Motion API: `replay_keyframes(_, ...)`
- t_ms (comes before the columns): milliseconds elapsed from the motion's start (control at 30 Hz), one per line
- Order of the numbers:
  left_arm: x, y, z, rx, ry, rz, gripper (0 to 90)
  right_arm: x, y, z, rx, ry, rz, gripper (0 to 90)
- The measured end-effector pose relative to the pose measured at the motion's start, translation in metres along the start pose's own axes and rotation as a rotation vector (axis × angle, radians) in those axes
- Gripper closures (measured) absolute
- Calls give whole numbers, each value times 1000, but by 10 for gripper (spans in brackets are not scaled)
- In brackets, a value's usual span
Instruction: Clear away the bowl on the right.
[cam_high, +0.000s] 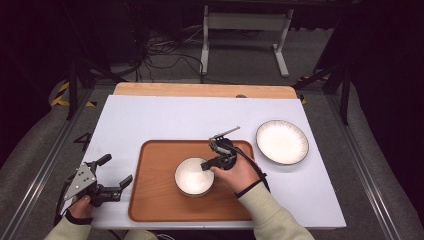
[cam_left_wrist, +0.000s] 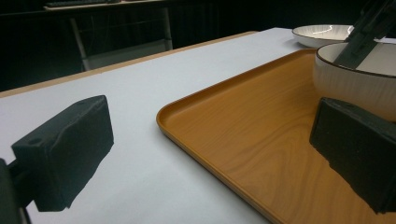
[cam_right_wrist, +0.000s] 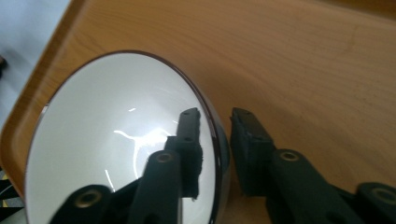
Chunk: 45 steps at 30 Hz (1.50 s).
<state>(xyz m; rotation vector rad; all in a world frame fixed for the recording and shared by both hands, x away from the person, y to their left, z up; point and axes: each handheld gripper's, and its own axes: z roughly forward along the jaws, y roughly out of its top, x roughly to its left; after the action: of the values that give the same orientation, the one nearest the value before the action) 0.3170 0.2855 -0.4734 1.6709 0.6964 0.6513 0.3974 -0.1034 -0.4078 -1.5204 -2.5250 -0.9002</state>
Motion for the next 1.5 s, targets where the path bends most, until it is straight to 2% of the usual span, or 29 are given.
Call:
replay_keyframes(100,0,0,0,1,1,-1,3,0,0,-1,-13,-14,-24,697)
replay_keyframes(233,0,0,0,0,1,-3,3,-1,0,-3,-29,-16,-30,668)
replay_keyframes(300,0,0,0,0,0,-2,3,0,0,-7,-55,-9,-33,630)
replay_keyframes(533,0,0,0,1,0,2,3,5,-1,-23,-187,16,-111,566)
replay_keyframes(633,0,0,0,-3,1,0,3,6,-2,-26,-216,24,-135,553)
replay_keyframes(700,0,0,0,-3,1,2,3,7,-3,-31,-256,39,-177,527)
replay_keyframes(733,0,0,0,-2,0,2,3,9,-5,-34,-310,41,-235,512)
replay_keyframes(767,0,0,0,-2,0,2,3,9,-5,-34,-310,41,-235,512)
replay_keyframes(833,0,0,0,1,0,2,3,9,-8,-37,-354,45,-287,519)
replay_keyframes(900,0,0,0,0,0,0,3,9,-11,-41,-400,73,-338,522)
replay_keyframes(1000,0,0,0,1,-1,-1,3,9,-18,-45,-477,89,-391,536)
replay_keyframes(1100,0,0,0,1,-2,-2,3,9,-24,-48,-568,110,-453,502)
replay_keyframes(1167,0,0,0,0,-2,-3,3,8,-28,-50,-626,107,-493,486)
replay_keyframes(1233,0,0,0,0,-1,-5,3,8,-30,-51,-670,106,-518,459)
replay_keyframes(1400,0,0,0,2,-3,-4,3,6,-33,-52,-720,102,-549,404)
replay_keyframes(1500,0,0,0,2,-5,-3,3,4,-37,-54,-766,103,-582,331)
